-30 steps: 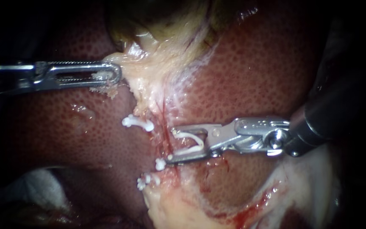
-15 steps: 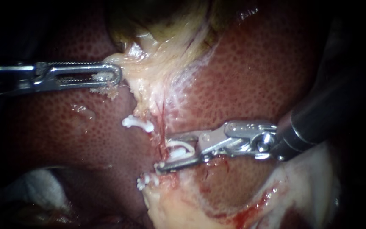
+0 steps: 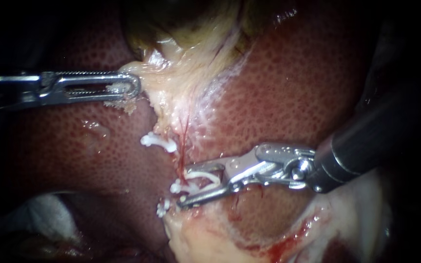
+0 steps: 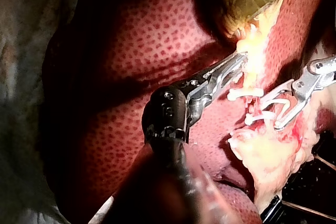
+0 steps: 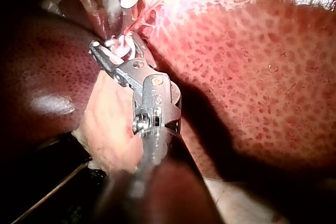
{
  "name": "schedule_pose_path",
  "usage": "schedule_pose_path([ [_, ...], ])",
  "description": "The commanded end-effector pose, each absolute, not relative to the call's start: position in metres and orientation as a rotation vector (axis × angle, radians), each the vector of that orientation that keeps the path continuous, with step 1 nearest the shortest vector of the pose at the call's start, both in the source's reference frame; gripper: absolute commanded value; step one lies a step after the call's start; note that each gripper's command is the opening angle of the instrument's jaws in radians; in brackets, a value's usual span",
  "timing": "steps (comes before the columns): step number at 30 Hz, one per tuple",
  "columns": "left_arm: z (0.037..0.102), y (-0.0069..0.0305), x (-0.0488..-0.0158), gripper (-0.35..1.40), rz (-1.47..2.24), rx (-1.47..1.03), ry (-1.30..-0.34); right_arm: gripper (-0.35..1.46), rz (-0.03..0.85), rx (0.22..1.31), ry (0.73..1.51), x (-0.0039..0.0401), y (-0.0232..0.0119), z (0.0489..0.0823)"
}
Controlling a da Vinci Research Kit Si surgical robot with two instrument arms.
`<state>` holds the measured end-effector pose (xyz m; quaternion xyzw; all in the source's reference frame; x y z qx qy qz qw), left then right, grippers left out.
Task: Clipping second clip right tube
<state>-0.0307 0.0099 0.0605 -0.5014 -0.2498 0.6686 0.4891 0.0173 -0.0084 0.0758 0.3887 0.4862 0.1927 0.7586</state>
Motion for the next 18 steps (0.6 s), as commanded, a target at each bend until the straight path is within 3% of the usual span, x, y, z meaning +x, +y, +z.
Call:
schedule_pose_path([
  [1, 0.0605, 0.0099, -0.0307, -0.35, 1.624, -1.218, -0.607, 0.49, 0.421, 0.845, 1.059, 0.0173, -0.0084, 0.0758],
  [18, 0.0603, 0.0098, -0.0307, -0.35, 1.625, -1.219, -0.609, 0.49, 0.473, 0.774, 1.039, 0.016, -0.0064, 0.0781],
])
